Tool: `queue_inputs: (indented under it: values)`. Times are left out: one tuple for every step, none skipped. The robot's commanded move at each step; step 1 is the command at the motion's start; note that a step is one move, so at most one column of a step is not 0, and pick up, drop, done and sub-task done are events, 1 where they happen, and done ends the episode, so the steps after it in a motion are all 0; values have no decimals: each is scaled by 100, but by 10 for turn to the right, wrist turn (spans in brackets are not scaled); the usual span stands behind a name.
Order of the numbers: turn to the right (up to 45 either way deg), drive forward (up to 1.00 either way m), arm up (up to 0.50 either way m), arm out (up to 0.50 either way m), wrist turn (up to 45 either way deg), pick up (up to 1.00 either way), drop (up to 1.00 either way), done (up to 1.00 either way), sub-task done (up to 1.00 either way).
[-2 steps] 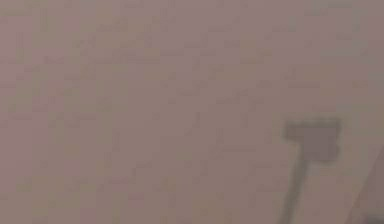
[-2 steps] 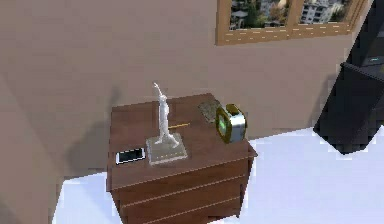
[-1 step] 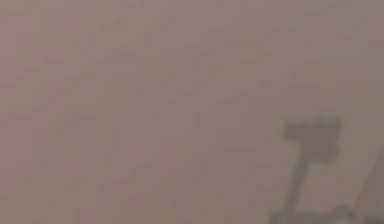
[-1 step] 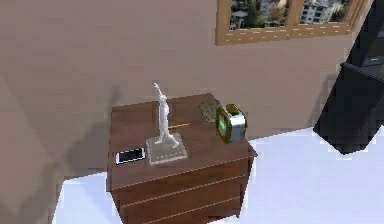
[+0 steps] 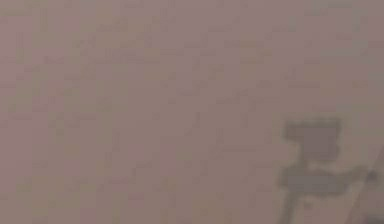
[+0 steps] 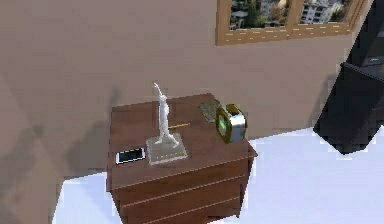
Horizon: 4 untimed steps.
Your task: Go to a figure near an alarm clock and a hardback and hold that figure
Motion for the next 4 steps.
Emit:
queue_inputs:
  values:
    - [0, 0, 0, 46, 0, 0, 0, 0, 0]
    - [0, 0, 0, 0, 450, 0, 0, 0, 0]
    - [0, 0, 0, 0, 450, 0, 0, 0, 0]
    - [0, 0, 0, 0, 300, 0, 0, 0, 0]
